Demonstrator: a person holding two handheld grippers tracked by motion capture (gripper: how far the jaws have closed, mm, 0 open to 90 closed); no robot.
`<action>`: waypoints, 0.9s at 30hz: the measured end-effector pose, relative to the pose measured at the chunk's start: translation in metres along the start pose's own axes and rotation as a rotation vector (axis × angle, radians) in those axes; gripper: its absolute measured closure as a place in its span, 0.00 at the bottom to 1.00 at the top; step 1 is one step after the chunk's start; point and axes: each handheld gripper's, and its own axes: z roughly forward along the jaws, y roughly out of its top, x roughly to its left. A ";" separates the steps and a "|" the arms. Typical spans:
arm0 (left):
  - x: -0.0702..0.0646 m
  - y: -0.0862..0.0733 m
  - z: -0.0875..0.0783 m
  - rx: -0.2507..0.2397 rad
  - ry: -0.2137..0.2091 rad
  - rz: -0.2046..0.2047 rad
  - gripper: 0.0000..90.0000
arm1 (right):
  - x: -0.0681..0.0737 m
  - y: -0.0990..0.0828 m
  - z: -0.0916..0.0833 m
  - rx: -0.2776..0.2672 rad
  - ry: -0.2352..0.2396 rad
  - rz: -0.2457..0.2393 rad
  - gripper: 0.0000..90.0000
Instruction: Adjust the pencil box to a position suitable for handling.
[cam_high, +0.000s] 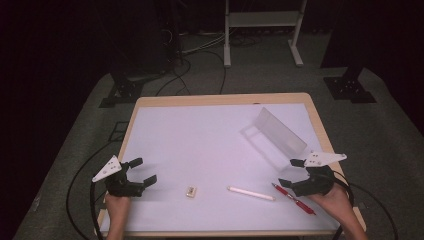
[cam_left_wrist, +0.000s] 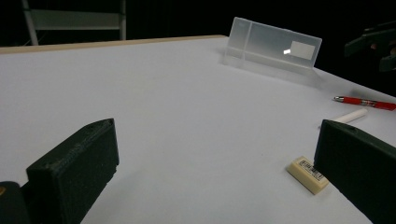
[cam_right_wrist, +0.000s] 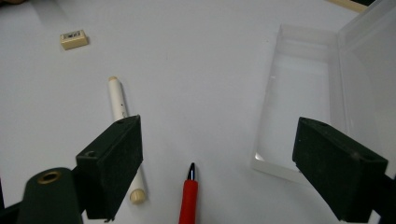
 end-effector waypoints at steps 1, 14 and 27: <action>0.000 0.000 0.000 0.004 0.001 -0.001 0.00 | 0.000 0.003 0.001 -0.002 -0.001 -0.004 0.17; 0.000 0.000 0.000 0.009 -0.002 0.007 0.00 | -0.004 0.026 0.011 0.027 0.014 -0.025 0.17; 0.000 0.000 0.000 0.007 -0.006 0.004 0.00 | -0.013 0.050 0.032 0.078 0.034 -0.035 0.18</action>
